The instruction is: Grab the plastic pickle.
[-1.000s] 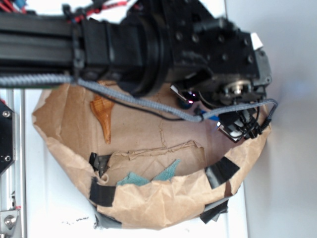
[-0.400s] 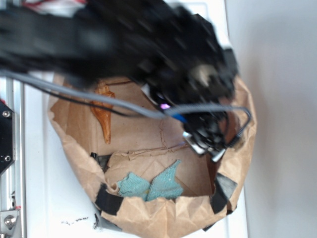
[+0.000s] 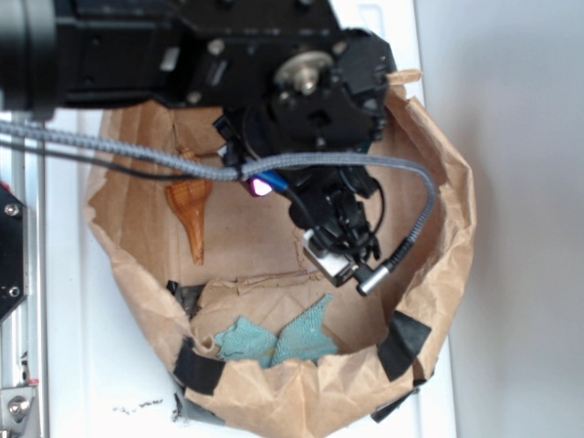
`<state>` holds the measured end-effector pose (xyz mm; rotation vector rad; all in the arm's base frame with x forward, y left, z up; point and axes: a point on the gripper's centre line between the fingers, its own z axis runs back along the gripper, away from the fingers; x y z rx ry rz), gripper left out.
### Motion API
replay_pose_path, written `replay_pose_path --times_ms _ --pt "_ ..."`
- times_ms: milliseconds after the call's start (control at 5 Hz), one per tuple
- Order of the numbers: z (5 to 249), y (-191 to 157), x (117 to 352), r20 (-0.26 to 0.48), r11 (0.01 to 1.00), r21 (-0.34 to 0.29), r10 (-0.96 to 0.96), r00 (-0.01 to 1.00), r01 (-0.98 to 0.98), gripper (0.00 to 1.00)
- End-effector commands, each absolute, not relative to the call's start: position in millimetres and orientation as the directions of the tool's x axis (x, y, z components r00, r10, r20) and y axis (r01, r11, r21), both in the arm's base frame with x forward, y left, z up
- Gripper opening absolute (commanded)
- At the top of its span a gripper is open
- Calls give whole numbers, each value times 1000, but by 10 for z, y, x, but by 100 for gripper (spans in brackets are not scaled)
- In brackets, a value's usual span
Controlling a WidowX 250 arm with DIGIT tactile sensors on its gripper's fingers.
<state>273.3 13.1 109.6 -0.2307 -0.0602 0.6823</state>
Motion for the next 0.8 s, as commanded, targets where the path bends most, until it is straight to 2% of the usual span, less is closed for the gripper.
replay_pose_path --times_ms 0,200,400,600 --pt "812 509 3080 129 618 -307 780 612 -724 100" --pt "720 486 3226 169 607 -320 792 587 -727 100" --pt "636 463 3264 217 629 -298 778 590 -718 100" --pt "472 366 3213 284 667 -248 743 606 -702 100"
